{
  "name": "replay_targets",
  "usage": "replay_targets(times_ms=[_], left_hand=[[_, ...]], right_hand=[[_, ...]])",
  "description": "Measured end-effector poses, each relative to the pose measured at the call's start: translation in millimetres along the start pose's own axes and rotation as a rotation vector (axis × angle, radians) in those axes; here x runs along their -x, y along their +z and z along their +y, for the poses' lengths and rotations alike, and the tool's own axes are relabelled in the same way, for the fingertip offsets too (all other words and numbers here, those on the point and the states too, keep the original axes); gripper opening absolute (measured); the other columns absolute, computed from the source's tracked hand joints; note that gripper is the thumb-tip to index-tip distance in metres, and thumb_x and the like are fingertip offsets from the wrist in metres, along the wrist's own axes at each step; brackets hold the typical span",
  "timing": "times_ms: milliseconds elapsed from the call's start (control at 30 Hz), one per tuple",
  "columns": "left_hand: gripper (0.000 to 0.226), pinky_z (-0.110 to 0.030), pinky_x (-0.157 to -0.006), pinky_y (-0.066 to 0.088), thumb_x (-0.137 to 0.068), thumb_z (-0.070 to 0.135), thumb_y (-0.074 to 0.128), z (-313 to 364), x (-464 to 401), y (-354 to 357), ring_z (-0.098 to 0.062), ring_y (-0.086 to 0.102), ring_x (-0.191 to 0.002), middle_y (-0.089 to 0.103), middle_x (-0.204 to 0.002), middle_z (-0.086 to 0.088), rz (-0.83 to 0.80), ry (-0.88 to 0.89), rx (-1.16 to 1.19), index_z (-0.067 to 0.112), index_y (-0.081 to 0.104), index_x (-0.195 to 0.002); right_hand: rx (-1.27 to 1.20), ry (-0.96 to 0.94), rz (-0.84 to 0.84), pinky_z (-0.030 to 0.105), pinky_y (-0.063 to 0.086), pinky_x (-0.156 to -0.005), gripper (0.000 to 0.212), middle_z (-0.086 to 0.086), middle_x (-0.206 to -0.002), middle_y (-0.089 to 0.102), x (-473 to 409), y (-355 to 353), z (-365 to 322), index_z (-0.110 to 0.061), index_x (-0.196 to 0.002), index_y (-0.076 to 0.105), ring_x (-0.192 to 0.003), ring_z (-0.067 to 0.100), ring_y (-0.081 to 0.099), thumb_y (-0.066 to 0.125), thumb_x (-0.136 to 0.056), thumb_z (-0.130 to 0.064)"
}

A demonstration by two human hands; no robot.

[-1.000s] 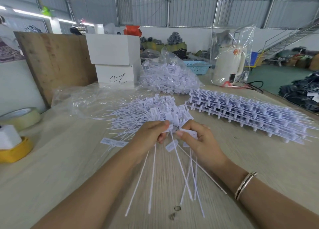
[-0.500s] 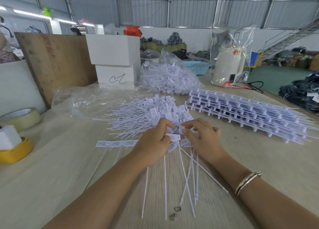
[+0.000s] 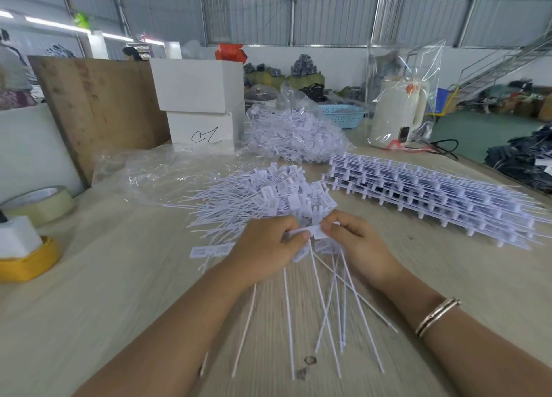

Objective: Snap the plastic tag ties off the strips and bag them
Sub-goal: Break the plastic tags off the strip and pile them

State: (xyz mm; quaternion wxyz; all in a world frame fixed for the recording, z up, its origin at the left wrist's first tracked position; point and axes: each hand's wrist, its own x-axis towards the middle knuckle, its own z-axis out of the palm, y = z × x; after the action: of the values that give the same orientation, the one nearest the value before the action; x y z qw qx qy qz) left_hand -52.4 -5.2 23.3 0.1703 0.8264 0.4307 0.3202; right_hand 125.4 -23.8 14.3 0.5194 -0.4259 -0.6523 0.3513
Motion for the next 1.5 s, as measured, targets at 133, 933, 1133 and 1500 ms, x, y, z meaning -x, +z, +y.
replay_targets(times_ms=[133, 933, 1133, 1500], left_hand=[[0.032, -0.018, -0.048, 0.024, -0.091, 0.030, 0.057, 0.8, 0.0, -2.7, -0.001, 0.033, -0.046, 0.037, -0.047, 0.014, -0.086, 0.001, 0.192, 0.024, 0.049, -0.061], [0.030, -0.029, -0.065, 0.036, -0.095, 0.014, 0.046, 1.0, -2.1, -2.8, -0.016, 0.050, -0.065, 0.060, -0.075, -0.024, 0.068, -0.159, 0.369, -0.003, 0.064, -0.079], [0.029, -0.016, -0.049, 0.031, -0.087, 0.003, 0.045, 0.2, 0.0, 0.5, -0.003, 0.044, -0.052, 0.055, -0.070, 0.004, 0.006, -0.100, 0.205, 0.028, 0.060, -0.084], [0.012, -0.009, -0.059, 0.037, -0.094, 0.017, 0.051, 5.1, 2.5, 3.1, 0.005, 0.050, -0.071, 0.054, -0.087, 0.013, 0.048, 0.041, 0.150, 0.029, 0.048, -0.096]], right_hand=[[-0.020, 0.029, -0.137, 0.031, 0.040, -0.074, 0.019, 0.007, -0.070, 0.058, 2.0, 1.3, -3.2, -0.015, -0.065, 0.064, -0.072, 0.018, 0.053, 0.059, -0.078, -0.028], [0.517, -0.074, 0.137, 0.032, 0.020, -0.079, 0.022, -0.012, -0.066, 0.056, -3.5, 1.6, 8.5, -0.030, -0.070, 0.052, -0.072, 0.003, 0.053, 0.067, -0.082, -0.041], [0.893, 0.043, 0.109, 0.032, 0.012, -0.069, 0.016, -0.016, -0.088, 0.050, -5.9, -1.7, 12.8, -0.039, -0.082, 0.051, -0.091, 0.007, 0.046, 0.062, -0.079, -0.050], [0.180, -0.027, -0.092, 0.021, 0.042, -0.071, 0.014, 0.010, -0.075, 0.061, 3.9, 5.5, -8.0, -0.004, -0.082, 0.067, -0.069, 0.009, 0.055, 0.059, -0.089, -0.013]])
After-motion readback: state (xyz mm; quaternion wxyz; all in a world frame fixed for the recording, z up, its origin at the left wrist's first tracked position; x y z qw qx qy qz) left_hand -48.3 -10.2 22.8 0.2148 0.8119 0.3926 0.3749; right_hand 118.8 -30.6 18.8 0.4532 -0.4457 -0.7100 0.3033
